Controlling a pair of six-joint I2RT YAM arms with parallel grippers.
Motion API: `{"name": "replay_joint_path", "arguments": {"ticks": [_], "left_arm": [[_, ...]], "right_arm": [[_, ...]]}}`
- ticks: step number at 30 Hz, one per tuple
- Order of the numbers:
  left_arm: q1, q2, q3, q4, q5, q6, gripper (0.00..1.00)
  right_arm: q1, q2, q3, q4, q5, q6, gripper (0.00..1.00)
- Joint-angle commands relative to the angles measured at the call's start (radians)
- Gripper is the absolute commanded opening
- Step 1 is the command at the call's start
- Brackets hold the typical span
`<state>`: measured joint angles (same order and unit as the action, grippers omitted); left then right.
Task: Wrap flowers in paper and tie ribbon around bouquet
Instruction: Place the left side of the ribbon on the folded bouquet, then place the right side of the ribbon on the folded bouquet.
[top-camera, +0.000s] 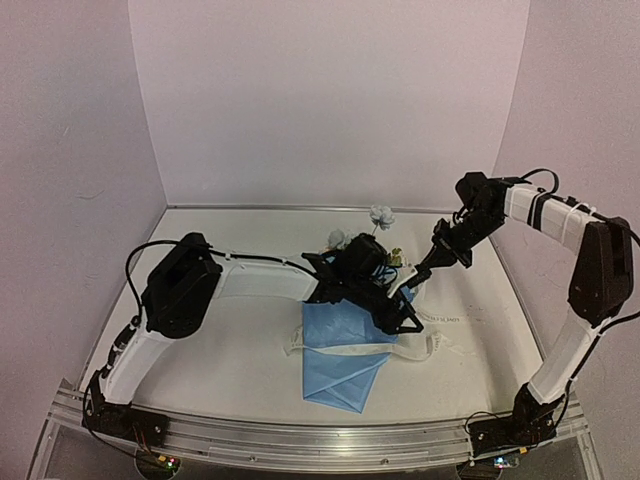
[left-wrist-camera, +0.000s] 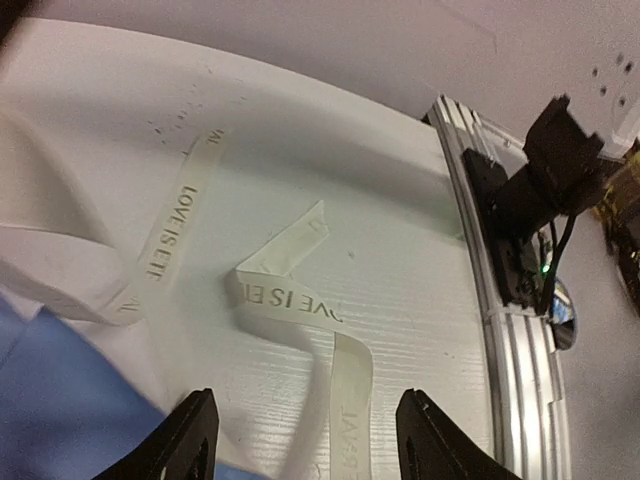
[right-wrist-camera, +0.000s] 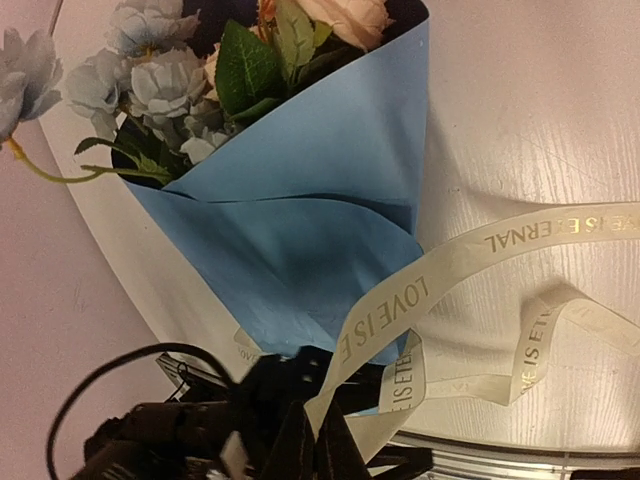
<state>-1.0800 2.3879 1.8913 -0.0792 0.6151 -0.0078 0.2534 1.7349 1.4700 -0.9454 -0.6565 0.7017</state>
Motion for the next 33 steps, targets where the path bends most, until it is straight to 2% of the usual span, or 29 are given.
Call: {"name": "replay_joint_path", "arguments": {"ticks": [1,8,13,16,21,23,29,33], "left_arm": [[0.029,-0.248,-0.111,0.217,0.066,-0.132,0.67],[0.149,-0.534,-0.564,0.337,-0.019,-0.269,0.71],[0.233,-0.696,-0.823,0.358,-0.115,-0.342,0.70],[0.239,-0.738,-0.880,0.263,-0.194,-0.314,0.70],[0.239,-0.744,-0.911,0.142,-0.284,-0.292,0.70],[0.239,-0.749,-0.919,0.125,-0.293,-0.291,0.70],[0.239,-0.764,-0.941,0.086,-0.297,-0.280,0.67],[0.238,-0.769,-0.947,0.048,-0.287,-0.273,0.66]], "right_arm": [[0.044,-0.053,-0.013,-0.017,0.021,-0.085,0.00],[0.157,-0.076,0.009,0.015,0.024,-0.151,0.00],[0.331,-0.038,0.059,-0.009,-0.019,-0.224,0.03],[0.347,-0.025,0.006,-0.028,-0.001,-0.237,0.16],[0.347,-0.037,-0.045,-0.047,0.065,-0.245,0.45],[0.348,-0.041,-0.047,-0.063,0.102,-0.248,0.51],[0.336,-0.033,-0.058,-0.142,0.269,-0.249,0.54],[0.313,-0.054,-0.145,-0.094,0.282,-0.211,0.55]]}}
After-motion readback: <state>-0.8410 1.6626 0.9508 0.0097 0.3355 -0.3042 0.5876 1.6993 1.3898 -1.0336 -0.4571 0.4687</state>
